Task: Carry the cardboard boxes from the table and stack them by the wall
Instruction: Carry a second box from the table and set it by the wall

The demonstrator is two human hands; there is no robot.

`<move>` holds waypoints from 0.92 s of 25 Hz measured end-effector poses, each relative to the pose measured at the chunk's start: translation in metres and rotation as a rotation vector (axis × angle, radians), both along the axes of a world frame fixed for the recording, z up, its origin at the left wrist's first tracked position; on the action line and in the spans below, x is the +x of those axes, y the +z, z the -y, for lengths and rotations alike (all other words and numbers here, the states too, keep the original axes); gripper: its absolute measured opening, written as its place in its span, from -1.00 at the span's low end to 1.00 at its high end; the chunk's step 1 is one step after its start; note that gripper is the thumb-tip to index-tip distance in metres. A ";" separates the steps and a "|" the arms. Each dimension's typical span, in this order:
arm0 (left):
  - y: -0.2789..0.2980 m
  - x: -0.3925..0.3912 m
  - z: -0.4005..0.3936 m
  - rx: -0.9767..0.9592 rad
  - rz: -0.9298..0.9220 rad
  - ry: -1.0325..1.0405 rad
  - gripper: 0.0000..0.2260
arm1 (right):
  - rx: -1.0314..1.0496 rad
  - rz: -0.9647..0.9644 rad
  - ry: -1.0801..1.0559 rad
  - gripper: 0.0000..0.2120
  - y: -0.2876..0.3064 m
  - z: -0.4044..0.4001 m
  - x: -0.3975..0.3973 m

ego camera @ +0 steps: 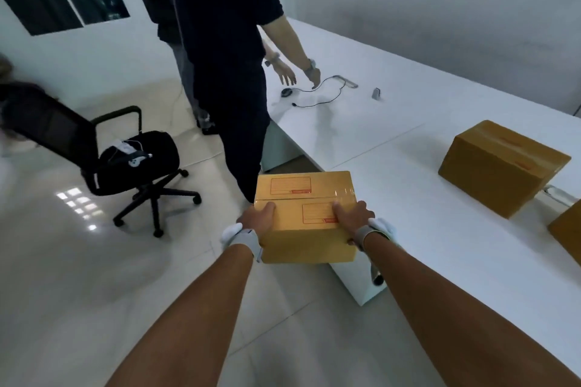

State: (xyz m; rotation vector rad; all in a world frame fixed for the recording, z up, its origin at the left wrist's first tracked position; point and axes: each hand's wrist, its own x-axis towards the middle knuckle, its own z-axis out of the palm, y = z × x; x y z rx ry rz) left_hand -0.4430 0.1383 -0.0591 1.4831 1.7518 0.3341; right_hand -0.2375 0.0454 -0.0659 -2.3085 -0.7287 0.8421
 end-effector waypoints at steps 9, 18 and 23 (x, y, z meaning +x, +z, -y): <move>-0.017 -0.278 0.001 -0.016 0.066 0.255 -0.33 | -0.035 -0.040 0.228 -0.29 -0.018 -0.050 -0.256; -0.034 -0.507 0.011 -0.030 0.042 0.508 -0.35 | -0.009 -0.042 0.518 -0.16 -0.057 -0.103 -0.475; -0.037 -0.597 -0.004 -0.020 0.072 0.677 -0.39 | -0.027 -0.081 0.623 -0.27 -0.043 -0.147 -0.577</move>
